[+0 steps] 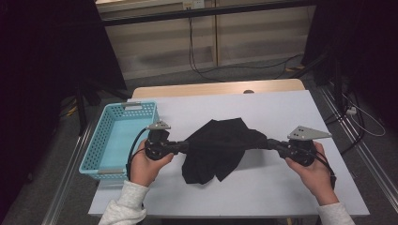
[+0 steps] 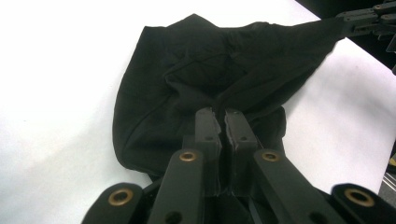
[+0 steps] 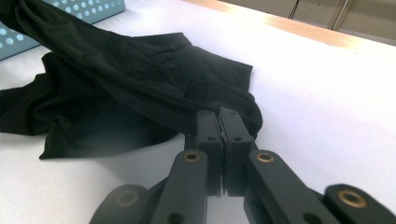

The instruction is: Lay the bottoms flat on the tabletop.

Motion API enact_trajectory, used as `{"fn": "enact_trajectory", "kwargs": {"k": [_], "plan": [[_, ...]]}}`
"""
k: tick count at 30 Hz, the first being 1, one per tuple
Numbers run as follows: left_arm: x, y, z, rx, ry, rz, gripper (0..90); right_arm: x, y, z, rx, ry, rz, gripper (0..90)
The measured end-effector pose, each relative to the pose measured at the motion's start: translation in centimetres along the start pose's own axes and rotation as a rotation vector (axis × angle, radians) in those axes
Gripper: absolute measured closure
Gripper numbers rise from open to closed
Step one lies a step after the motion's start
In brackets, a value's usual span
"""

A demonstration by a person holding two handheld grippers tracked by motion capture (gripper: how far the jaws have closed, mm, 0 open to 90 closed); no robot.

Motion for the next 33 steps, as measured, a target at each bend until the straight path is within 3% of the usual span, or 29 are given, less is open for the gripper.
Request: {"fn": "enact_trajectory", "kwargs": {"k": [13, 22, 27, 31, 32, 33], "plan": [[0.6, -0.3, -1.3, -0.03, -0.013, -0.007, 85.6, -0.9, 0.0, -1.8, -0.005, -0.021, 0.026, 88.5], [1.4, 0.4, -1.1, -0.009, -0.034, -0.006, 85.6, -1.0, 0.8, -1.7, 0.011, -0.025, 0.015, 88.5], [1.9, 0.5, -2.4, -0.014, -0.042, 0.004, 85.5, -1.6, 1.0, -2.0, 0.014, -0.023, 0.018, 88.5], [3.1, 1.2, -3.8, 0.007, -0.067, -0.003, 85.5, -2.5, 1.8, -2.7, 0.03, -0.037, 0.007, 88.5], [3.6, 1.6, -4.9, 0.015, -0.08, 0.01, 85.5, -3.3, 2.5, -3.3, 0.056, -0.054, 0.002, 88.6], [3.6, 1.6, -4.9, 0.015, -0.08, 0.01, 85.5, -3.9, 3.0, -3.7, 0.066, -0.055, -0.001, 88.6]]}}
Point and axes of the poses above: each handheld gripper's, and its own axes: y roughly forward along the jaws, z roughly out of its underside, x roughly to its left, the point moved 2 cm from there along y, roughly forward along the jaws, and after that the axes turned 9 degrees about -y, right-handed, at the moved point
